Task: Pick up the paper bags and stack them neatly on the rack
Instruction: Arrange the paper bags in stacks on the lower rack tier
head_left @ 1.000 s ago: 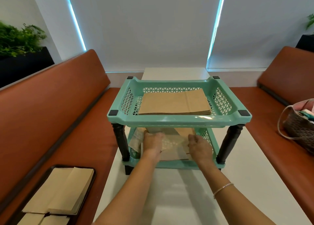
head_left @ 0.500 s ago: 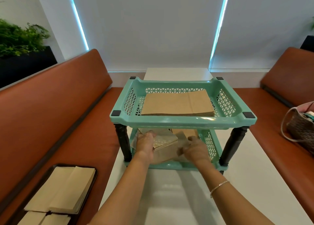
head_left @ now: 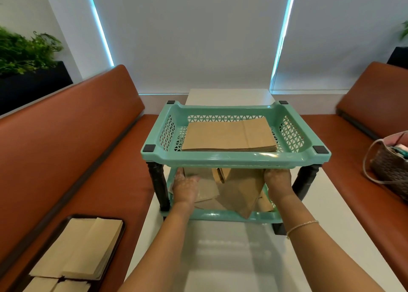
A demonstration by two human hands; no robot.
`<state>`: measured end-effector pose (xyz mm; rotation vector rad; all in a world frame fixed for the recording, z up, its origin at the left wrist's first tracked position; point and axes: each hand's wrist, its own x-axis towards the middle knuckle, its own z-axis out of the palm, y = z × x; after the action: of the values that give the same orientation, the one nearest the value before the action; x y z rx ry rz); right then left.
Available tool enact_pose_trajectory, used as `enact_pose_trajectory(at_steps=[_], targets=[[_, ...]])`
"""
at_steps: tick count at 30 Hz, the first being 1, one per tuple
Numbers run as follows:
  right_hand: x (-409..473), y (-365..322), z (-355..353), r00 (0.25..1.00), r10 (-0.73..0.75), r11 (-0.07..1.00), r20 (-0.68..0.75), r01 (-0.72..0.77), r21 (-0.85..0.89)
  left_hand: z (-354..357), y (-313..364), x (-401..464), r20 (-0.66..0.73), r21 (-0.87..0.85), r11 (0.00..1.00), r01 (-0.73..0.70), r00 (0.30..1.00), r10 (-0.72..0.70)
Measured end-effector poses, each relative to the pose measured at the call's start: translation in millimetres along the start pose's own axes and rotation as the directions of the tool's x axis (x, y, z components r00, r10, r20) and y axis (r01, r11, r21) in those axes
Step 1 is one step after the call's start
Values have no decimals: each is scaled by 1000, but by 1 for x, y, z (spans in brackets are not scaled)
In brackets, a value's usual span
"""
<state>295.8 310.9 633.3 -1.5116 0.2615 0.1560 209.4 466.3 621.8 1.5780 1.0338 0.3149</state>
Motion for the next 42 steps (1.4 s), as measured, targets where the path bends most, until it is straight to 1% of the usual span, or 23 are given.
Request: enact_pose_trajectory(at_steps=[1,3,4,5,7,8,10,11,12,14,17,18,20,21,24,28,29,30,32,36,39,40,42], targets=[[1,0,2,997,-68,996,24,67,55,0,0,0,-12,-9,1000,-12,1000,12],[4,1,5,988,-142,989,59,140,39,-2,-1,2,-65,140,985,-101,992,111],[6,3,7,982,-175,984,75,172,47,-2,0,2,-56,169,980,-110,991,120],[4,1,8,977,-188,982,97,186,32,-3,1,0,-91,157,981,-117,987,132],[6,3,9,964,-239,967,117,247,-58,-3,2,-1,-52,208,972,-105,992,119],[7,4,8,956,-268,939,121,287,-191,-2,5,-4,-23,188,979,-76,996,82],[14,12,8,933,-302,844,196,358,-399,-2,5,-12,107,-71,996,58,993,-50],[13,15,9,950,-215,845,226,297,-445,-2,5,-21,202,-134,987,91,977,-63],[12,17,10,966,-155,824,206,241,-513,-1,4,-29,295,-56,998,29,956,-11],[7,14,8,959,-211,636,188,280,-719,4,0,-38,390,26,1000,-2,921,-9],[0,16,7,919,-319,476,232,367,-799,12,-5,-46,457,76,997,21,888,-54],[-1,17,6,917,-330,472,224,366,-802,16,-5,-48,486,60,997,45,871,-68],[-8,16,7,940,-293,555,173,315,-770,20,-8,-50,511,56,997,56,856,-77],[-12,14,10,953,-267,622,147,287,-728,22,-10,-51,527,43,998,49,847,-64],[-19,9,11,962,-245,704,118,261,-660,26,-14,-50,536,1,1000,17,844,-15],[-10,15,11,991,-95,822,95,132,-554,27,-12,-42,367,-59,998,-17,929,37],[-9,19,12,991,-49,855,126,107,-507,27,-12,-39,331,-72,997,-23,943,46],[-10,24,15,973,-19,820,231,148,-553,27,-12,-38,304,-82,996,-28,951,52],[-16,30,17,931,26,785,364,206,-584,30,-11,-38,276,-96,995,-28,960,54],[-21,35,20,925,113,838,363,107,-535,35,-15,-31,311,-55,998,-34,949,49],[-19,32,15,879,181,889,441,45,-456,32,-15,-24,346,-28,1000,4,938,6],[-19,31,12,855,203,909,477,17,-416,29,-12,-23,352,-54,998,45,936,-23],[-18,32,6,792,223,953,569,-53,-299,25,-11,-14,392,-250,958,140,920,-32]])
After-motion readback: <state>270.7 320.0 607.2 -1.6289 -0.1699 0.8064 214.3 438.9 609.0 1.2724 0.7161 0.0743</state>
